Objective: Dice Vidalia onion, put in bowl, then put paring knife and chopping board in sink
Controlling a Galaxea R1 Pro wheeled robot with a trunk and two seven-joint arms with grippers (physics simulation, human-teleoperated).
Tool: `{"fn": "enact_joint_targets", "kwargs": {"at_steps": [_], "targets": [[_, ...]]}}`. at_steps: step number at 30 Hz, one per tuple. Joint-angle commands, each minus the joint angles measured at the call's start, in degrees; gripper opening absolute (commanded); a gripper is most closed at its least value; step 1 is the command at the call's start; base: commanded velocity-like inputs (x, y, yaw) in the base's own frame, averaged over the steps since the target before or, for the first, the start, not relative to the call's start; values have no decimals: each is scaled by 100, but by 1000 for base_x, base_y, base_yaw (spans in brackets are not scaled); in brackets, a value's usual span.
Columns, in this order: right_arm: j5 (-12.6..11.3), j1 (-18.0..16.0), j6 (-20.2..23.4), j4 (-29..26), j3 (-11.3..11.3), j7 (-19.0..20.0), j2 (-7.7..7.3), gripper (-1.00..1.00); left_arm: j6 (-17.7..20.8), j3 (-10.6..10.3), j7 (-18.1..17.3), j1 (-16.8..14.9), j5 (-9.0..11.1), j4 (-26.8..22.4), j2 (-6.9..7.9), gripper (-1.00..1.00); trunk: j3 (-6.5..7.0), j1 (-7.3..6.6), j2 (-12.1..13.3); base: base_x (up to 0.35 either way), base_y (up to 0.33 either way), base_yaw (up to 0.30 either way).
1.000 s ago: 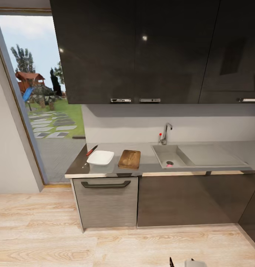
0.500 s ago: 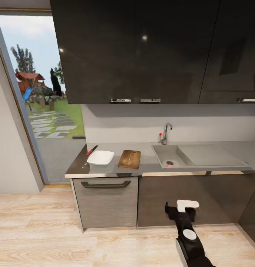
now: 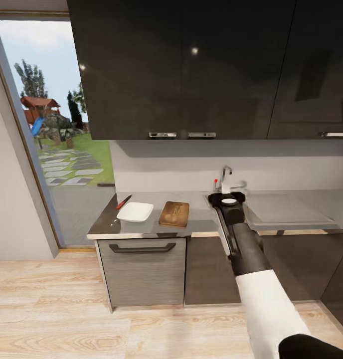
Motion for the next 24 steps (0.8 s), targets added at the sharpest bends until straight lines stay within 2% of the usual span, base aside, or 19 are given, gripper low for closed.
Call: {"fn": "enact_joint_targets", "kwargs": {"at_steps": [1,3,4,5,6,9,10,13,14,16,18,21,24], "targets": [[36,-709,80,756,7,7,1,100,-10,-2,3,1,1,152,1,100,-12,1,-14,0,0,0],[31,-1092,48,1317,4,16,1,100,-18,-6,3,1,-1,271,4,100,-12,1,-14,0,0,0],[23,-1422,-62,1881,0,23,1,100,-25,-8,0,1,-1,389,9,100,-12,1,-14,0,0,0],[14,-1562,-148,2156,-2,27,1,100,-27,-9,-1,1,-2,447,11,100,-12,1,-14,0,0,0],[-17,-1801,-376,2680,-7,33,1,100,-31,-14,-3,1,1,561,13,100,-12,1,-14,0,0,0],[-152,-2119,-853,3520,-13,48,1,100,-34,-15,-4,1,4,807,23,100,-12,1,-14,0,0,0],[-261,-2218,-1004,3789,-15,66,1,100,-35,-15,-3,1,3,920,29,100,-12,1,-14,0,0,0],[-531,-2325,-1169,4079,-13,166,1,100,-36,-5,1,1,5,1081,48,100,-12,1,-14,24,0,0],[-707,-2361,-1225,4179,-10,329,1,100,-37,4,2,1,6,1141,81,100,-12,1,-14,96,0,0],[-810,-2380,-1253,4241,-6,558,1,100,-37,9,3,1,8,1172,109,100,-12,1,-14,143,0,0],[-873,-2393,-1272,4304,9,1035,1,100,-37,12,3,1,12,1194,130,100,-12,1,-14,243,0,0],[-876,-2397,-1279,4337,23,1434,1,100,-37,13,3,1,13,1201,142,100,-12,1,-14,294,0,0],[-880,-2399,-1282,4354,30,1600,1,100,-37,13,3,1,14,1203,145,100,-12,1,-14,314,0,0]]}}
